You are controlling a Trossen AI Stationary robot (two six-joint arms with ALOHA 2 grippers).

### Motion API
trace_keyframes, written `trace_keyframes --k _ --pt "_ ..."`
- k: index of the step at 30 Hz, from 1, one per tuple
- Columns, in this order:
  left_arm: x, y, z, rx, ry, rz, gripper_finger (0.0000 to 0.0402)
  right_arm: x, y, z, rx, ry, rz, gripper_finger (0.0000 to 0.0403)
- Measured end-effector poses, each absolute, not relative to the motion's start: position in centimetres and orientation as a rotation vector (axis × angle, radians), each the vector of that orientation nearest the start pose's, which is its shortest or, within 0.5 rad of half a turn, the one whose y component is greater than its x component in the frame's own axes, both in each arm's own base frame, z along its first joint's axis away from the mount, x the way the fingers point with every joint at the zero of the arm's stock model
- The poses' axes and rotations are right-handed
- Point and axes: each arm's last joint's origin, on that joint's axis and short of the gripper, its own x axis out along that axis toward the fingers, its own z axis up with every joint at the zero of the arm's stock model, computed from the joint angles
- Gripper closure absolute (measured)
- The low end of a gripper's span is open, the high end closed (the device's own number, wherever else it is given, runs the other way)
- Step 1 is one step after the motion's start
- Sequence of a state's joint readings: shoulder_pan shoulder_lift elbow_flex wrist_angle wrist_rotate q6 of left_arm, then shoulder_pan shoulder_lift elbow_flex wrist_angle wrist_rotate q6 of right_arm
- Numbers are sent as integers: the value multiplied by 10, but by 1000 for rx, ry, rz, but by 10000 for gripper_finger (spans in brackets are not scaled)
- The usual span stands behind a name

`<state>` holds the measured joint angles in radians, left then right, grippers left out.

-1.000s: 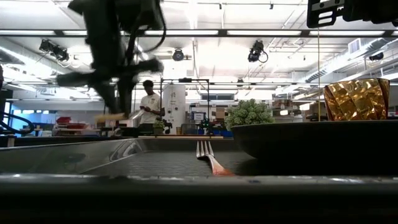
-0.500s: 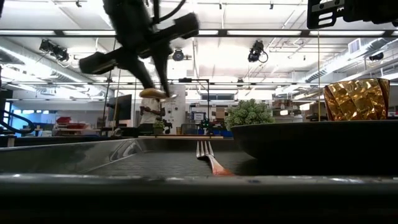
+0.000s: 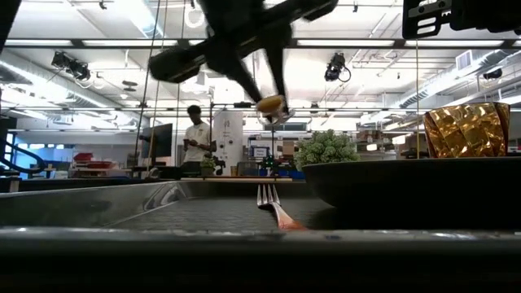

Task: Pick and place plate/cup/fork/spoon on tray
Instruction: Put the yellow spoon on the black serving tray to the left of the orange fork

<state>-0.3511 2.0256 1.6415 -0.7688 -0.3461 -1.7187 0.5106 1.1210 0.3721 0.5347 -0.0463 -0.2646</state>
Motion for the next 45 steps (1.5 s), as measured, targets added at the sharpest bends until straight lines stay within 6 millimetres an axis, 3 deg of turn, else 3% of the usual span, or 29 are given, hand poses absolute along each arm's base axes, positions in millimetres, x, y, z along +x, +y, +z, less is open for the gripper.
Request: trace_keyframes --k 6,15,33,45 --pt "412 -157 217 -1106 770 899 344 191 109 198 -307 139 580 392" --pt "403 -174 188 -1128 918 1020 344 191 109 198 -306 132 580 392" --pt "405 -177 165 -1160 1032 1054 343 191 109 198 -305 131 579 392" --pt "402 -176 164 -1150 1064 1077 343 191 109 199 -300 130 587 392"
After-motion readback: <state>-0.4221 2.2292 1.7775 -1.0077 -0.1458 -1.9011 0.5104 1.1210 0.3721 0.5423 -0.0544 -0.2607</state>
